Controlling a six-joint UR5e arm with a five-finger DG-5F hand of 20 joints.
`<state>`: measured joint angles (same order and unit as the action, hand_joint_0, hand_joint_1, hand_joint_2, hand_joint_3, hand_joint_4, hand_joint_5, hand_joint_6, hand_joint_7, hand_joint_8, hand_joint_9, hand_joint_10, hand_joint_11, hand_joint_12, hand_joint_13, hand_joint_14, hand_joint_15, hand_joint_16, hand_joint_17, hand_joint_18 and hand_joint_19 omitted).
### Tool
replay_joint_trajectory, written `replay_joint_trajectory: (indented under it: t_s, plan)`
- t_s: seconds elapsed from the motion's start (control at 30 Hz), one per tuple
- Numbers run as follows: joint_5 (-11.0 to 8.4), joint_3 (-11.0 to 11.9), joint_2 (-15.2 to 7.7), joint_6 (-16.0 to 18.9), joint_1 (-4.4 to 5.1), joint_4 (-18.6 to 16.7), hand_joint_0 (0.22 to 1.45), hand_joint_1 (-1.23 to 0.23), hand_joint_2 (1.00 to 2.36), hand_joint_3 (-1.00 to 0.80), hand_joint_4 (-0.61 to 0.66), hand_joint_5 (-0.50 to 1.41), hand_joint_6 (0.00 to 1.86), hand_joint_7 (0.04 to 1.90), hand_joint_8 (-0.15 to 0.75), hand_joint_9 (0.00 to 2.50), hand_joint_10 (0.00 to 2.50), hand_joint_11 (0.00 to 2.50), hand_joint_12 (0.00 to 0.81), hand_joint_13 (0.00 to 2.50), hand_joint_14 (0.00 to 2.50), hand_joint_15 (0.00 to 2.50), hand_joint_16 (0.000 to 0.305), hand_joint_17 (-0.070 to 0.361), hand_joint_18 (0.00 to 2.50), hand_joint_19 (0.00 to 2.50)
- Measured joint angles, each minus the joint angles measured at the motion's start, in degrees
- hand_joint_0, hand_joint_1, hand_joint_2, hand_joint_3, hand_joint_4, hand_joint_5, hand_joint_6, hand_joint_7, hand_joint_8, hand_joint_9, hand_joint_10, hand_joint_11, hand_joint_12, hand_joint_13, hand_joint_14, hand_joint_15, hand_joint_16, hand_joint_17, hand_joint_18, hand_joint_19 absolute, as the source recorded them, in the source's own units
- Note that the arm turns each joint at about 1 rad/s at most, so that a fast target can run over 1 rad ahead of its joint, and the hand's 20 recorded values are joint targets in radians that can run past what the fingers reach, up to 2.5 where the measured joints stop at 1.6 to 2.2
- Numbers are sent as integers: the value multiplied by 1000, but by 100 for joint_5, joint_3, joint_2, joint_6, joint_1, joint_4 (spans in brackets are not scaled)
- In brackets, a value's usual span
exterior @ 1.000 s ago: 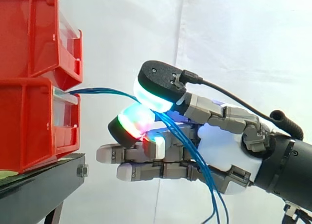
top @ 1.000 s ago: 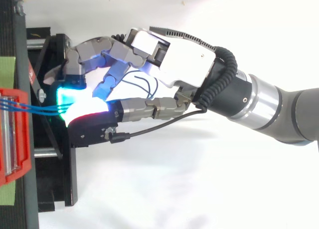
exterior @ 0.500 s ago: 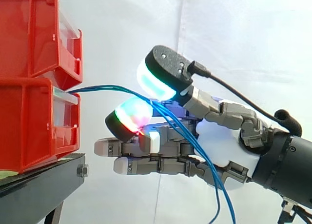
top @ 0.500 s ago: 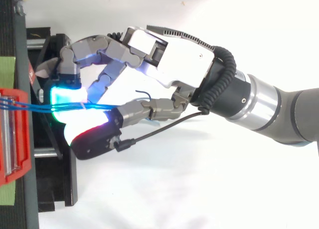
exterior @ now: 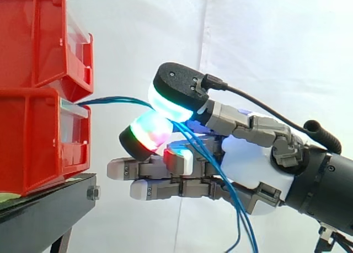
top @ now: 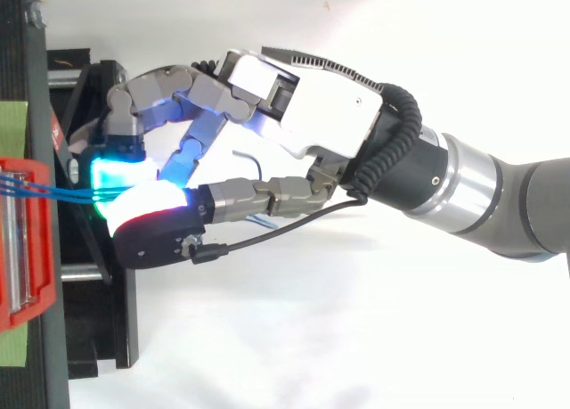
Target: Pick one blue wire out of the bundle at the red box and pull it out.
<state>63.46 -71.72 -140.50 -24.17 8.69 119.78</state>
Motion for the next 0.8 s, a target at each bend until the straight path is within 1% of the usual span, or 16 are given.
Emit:
replay_joint_trajectory:
  t_s: [0.13,0.23,0.27,0.3,0.33,0.37,0.43,0.5,0.53,0.57,0.6,0.63,0.7,0.73,0.77,0.8]
  plan:
    - [-7,0,-1,0,0,1,597,-874,1016,-166,166,-75,839,1253,263,1344,22,975,367,637,11,296,49,111,615,347]
    - [-14,0,-2,-5,0,-1,602,-919,1016,-207,133,-93,853,1239,251,1282,26,974,354,591,12,297,48,107,564,339]
    - [-15,0,-2,-8,0,-2,609,-932,1014,-280,155,-100,854,1234,241,1265,26,978,344,563,12,293,46,103,538,341]
    - [-15,0,-2,-10,1,-4,595,-975,1006,-416,178,-102,855,1232,238,1257,26,973,344,562,12,296,46,104,527,342]
    - [-16,0,-2,-15,0,-5,574,-975,1001,-490,184,-103,855,1231,240,1256,26,978,346,554,12,297,47,105,529,342]
    - [-17,0,-1,-18,-1,-6,541,-960,1000,-500,190,-103,855,1218,247,1255,25,973,350,555,13,297,48,108,527,350]
    - [-17,0,-1,-22,-1,-11,485,-883,1000,-500,199,-103,853,1199,259,1258,23,955,369,559,13,292,52,116,543,350]
    - [-14,0,0,-25,0,-14,444,-713,1000,-500,206,-95,840,1175,274,1298,23,928,388,574,11,294,56,125,562,364]
    - [-14,0,-1,-25,-1,-14,446,-693,1000,-500,205,-94,840,1169,271,1302,22,920,388,574,11,287,55,125,561,368]
    - [-11,0,-2,-25,-1,-14,453,-589,1000,-500,203,-89,829,1166,278,1341,23,921,388,587,11,292,55,124,557,385]
    - [-7,0,-2,-24,-1,-13,469,-516,1000,-500,200,-82,817,1182,270,1343,23,928,385,600,11,295,53,120,570,389]
    - [-6,0,-2,-24,-3,-12,478,-493,1000,-500,197,-82,816,1183,262,1351,24,921,381,597,13,289,53,118,566,392]
    - [-3,0,-2,-23,-2,-6,548,-392,1000,-500,184,-74,800,1207,237,1357,25,923,356,593,13,298,47,105,548,426]
    - [-2,0,-3,-22,-1,-4,571,-397,1002,-469,184,-71,797,1214,234,1380,27,933,348,605,12,298,46,102,548,424]
    - [-2,0,-3,-21,-1,-3,581,-443,1006,-427,191,-70,796,1218,239,1397,26,948,351,626,12,304,45,101,553,432]
    - [-1,0,-3,-20,-1,-2,594,-553,1009,-370,191,-70,798,1229,242,1399,26,948,345,631,13,301,44,100,567,423]
